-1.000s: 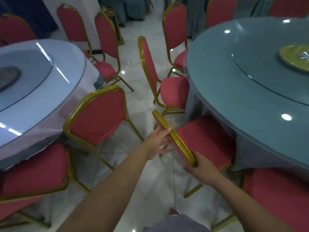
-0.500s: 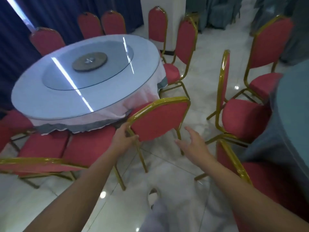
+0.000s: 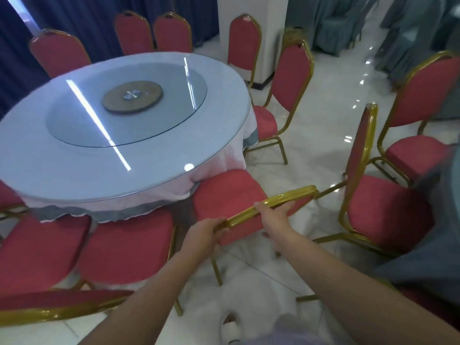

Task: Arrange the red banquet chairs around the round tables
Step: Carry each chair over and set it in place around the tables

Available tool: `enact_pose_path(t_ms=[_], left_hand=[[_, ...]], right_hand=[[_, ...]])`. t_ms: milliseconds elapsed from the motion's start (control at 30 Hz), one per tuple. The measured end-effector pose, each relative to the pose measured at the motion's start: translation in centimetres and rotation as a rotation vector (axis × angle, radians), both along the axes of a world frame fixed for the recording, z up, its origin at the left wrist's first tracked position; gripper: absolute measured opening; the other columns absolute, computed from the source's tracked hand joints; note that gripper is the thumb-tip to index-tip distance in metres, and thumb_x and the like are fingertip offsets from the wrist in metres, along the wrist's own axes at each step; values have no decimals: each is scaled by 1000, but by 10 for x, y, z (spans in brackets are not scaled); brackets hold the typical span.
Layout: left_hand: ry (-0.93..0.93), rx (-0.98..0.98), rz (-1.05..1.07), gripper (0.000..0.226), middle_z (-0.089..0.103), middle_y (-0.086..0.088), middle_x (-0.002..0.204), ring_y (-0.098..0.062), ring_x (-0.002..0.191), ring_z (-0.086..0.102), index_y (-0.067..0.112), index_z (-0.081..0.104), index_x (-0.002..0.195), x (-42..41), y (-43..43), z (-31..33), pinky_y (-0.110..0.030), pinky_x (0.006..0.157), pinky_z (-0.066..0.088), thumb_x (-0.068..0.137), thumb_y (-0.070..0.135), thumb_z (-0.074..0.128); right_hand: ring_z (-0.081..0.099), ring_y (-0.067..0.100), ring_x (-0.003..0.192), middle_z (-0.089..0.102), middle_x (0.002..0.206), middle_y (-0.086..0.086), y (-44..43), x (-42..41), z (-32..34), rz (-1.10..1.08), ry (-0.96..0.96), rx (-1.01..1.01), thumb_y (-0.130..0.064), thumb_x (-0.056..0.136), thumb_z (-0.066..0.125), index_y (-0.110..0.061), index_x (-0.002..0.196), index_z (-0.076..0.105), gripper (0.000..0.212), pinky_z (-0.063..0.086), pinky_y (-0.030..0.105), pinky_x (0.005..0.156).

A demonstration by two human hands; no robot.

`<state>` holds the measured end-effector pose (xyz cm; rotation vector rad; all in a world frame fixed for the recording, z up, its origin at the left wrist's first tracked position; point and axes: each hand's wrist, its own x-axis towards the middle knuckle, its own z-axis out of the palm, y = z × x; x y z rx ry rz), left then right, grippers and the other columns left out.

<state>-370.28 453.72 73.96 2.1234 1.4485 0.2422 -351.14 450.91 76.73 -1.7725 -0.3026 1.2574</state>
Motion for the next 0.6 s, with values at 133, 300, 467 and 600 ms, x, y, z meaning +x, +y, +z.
enact_pose_path(t_ms=[133, 300, 467, 600], left_hand=[[22, 42, -66, 31, 69, 4, 104, -19, 96, 64, 35, 63, 121, 33, -1, -2, -34, 82, 51, 92, 46, 57], [110, 100, -84, 35, 63, 1, 102, -23, 93, 62, 35, 56, 125, 91, 22, 0, -36, 78, 50, 96, 51, 45], [147, 41, -10, 38, 59, 3, 104, -21, 95, 61, 39, 49, 134, 122, 56, 8, -38, 82, 52, 98, 50, 42], [118, -23, 73, 37, 58, 4, 103, -19, 95, 59, 40, 50, 134, 141, 78, 11, -38, 82, 52, 98, 46, 46]], right_hand=[[70, 25, 90, 70, 104, 4, 18, 24, -17, -66, 67, 63, -31, 84, 74, -27, 155, -6, 107, 58, 50, 80], [67, 19, 53, 65, 81, 10, 58, 84, -12, -41, 59, 97, -11, 87, 66, -49, 145, -20, 110, 59, 52, 58], [73, 30, 66, 72, 96, 20, 106, 114, -5, 53, 69, 66, -13, 90, 64, -55, 137, -32, 116, 60, 51, 60], [71, 39, 89, 63, 117, 23, 138, 130, -8, 103, 70, 69, -14, 90, 63, -53, 134, -39, 118, 59, 58, 68]])
